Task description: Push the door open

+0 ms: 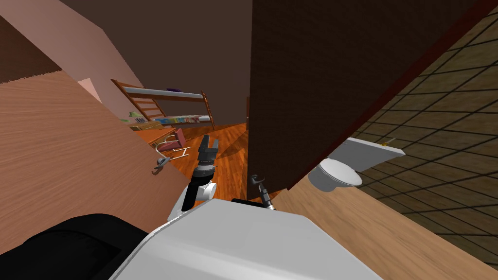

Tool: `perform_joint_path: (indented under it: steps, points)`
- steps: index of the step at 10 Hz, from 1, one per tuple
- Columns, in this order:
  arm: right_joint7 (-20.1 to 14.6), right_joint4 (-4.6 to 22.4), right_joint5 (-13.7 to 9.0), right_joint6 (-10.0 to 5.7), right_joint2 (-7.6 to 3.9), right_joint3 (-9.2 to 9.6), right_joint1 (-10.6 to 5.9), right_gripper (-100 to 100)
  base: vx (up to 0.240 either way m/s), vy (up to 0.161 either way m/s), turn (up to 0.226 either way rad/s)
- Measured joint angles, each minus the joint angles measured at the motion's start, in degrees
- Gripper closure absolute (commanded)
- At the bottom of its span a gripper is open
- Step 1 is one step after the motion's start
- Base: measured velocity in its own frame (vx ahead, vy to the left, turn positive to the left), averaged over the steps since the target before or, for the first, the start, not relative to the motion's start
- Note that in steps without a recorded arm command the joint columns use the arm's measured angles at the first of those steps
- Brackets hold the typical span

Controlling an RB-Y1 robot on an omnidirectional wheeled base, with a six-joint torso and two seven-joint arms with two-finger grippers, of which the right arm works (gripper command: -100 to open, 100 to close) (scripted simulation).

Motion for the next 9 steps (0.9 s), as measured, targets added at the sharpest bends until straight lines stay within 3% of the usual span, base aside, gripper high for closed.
perform_joint_path:
  steps: [4,5,7,8,9]
  points:
    - [0.0,0.0,0.0,-0.06,-0.05,-0.01,0.04,100,-0.012,-0.005,0.0]
    - [0.0,0.0,0.0,-0.06,-0.05,-0.01,0.04,-100,-0.104,-0.004,-0.105]
    - [-0.1,-0.2,-0.2,-0.91,-1.5,-0.2,1.05,-100,-0.196,-0.03,-0.09]
    - [-0.2,-0.4,-0.3,-1.28,-1.58,-0.3,1.54,-100,-0.204,-0.044,-0.07]
    - [-0.4,-0.4,-0.5,-1.84,-0.93,-0.5,1.96,-100,-0.091,-0.015,-0.01]
